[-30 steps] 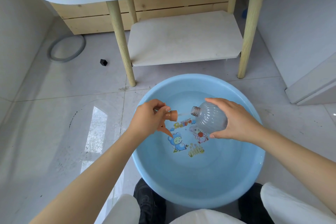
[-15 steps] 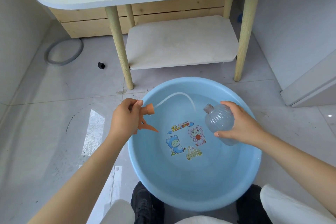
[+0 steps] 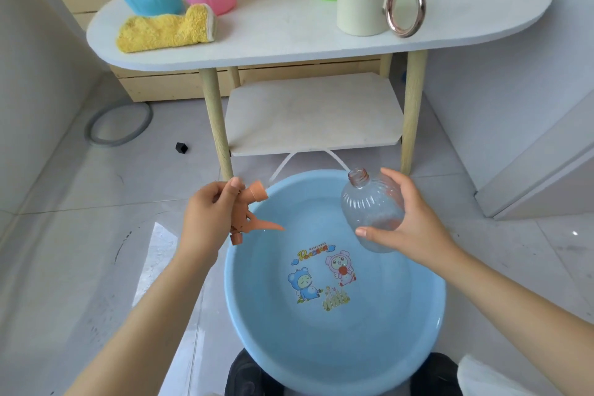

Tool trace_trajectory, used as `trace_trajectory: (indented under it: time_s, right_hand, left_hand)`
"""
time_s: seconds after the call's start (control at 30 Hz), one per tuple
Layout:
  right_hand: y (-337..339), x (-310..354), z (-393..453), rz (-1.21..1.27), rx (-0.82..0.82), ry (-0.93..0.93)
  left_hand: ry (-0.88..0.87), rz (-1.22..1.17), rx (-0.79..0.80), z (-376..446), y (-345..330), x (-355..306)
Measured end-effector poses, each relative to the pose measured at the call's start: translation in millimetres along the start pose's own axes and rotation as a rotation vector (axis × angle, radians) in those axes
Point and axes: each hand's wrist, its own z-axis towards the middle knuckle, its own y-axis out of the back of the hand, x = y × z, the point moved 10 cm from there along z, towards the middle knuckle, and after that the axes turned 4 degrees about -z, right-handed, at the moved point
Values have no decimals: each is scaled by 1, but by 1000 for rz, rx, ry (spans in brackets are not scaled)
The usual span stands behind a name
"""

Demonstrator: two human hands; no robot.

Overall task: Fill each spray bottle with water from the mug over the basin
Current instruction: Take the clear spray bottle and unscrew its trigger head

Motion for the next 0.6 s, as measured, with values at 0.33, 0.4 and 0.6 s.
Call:
trace_trajectory:
  time_s: [0.33, 0.4, 0.6]
  right_hand:
    - [35, 95, 12, 66, -81, 141]
    - [39, 108, 18, 68, -90, 155]
    - [51, 139, 35, 84, -132, 190]
  left_hand:
    - [-134, -105, -57, -2, 43, -89]
    - [-121, -139, -27, 7, 43, -100]
    - [-58, -349, 10, 39, 38, -136]
